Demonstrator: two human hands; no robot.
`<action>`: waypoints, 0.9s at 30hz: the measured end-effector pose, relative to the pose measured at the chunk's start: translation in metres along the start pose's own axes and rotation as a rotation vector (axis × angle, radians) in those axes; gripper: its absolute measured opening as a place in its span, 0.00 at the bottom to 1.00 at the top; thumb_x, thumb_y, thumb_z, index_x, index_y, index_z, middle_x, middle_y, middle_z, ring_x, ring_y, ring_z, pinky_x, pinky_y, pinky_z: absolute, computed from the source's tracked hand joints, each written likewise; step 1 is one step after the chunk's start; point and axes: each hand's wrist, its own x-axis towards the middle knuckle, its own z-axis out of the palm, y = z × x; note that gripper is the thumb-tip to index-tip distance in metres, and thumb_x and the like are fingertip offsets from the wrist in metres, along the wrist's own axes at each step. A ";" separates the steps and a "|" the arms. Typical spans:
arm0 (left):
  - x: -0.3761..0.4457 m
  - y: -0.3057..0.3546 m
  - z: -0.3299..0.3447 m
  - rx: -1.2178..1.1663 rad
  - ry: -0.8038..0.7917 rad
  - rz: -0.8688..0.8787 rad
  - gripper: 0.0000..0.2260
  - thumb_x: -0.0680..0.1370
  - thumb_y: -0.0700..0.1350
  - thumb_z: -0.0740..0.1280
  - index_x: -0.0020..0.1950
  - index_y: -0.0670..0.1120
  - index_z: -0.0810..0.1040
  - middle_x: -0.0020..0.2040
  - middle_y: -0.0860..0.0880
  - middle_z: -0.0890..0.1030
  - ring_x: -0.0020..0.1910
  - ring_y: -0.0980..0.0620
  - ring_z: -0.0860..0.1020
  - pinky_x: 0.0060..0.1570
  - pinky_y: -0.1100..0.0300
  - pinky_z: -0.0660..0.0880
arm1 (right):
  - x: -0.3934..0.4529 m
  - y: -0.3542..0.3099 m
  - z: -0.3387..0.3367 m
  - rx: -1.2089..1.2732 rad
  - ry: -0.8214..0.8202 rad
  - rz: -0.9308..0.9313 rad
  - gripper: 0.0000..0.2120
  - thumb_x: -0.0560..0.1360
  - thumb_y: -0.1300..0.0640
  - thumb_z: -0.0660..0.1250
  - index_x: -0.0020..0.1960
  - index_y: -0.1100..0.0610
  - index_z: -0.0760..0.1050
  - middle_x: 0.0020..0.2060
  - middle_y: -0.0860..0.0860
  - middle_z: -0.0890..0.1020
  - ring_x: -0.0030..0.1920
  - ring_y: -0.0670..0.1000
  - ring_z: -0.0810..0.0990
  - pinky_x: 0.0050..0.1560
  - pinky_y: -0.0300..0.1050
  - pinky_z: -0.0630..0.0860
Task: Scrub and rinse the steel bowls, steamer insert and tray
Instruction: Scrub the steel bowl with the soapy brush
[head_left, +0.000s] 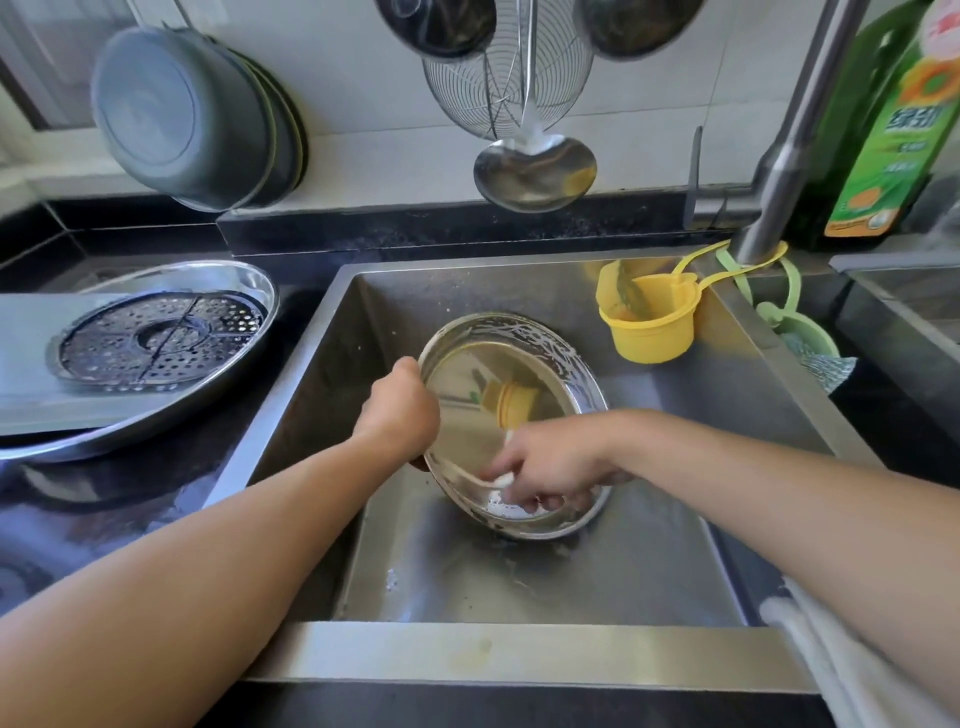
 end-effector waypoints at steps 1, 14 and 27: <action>0.000 -0.002 -0.003 -0.001 0.002 -0.003 0.04 0.81 0.40 0.58 0.53 0.46 0.72 0.49 0.44 0.78 0.47 0.42 0.79 0.45 0.46 0.81 | -0.005 0.003 -0.001 -0.075 -0.051 0.065 0.25 0.79 0.63 0.65 0.74 0.47 0.71 0.35 0.52 0.75 0.30 0.50 0.69 0.23 0.36 0.65; -0.008 0.009 -0.016 0.157 0.192 0.218 0.08 0.80 0.36 0.58 0.50 0.48 0.71 0.41 0.48 0.78 0.38 0.48 0.76 0.32 0.55 0.69 | -0.025 0.040 -0.042 -0.588 0.561 0.463 0.16 0.79 0.63 0.62 0.67 0.58 0.74 0.62 0.57 0.75 0.63 0.61 0.76 0.51 0.52 0.73; -0.011 0.013 -0.022 0.193 0.219 0.268 0.08 0.77 0.35 0.55 0.45 0.48 0.65 0.38 0.47 0.74 0.39 0.40 0.74 0.36 0.50 0.69 | -0.017 0.044 -0.048 -0.562 0.789 0.428 0.10 0.77 0.65 0.65 0.57 0.58 0.76 0.43 0.52 0.71 0.44 0.58 0.73 0.40 0.51 0.71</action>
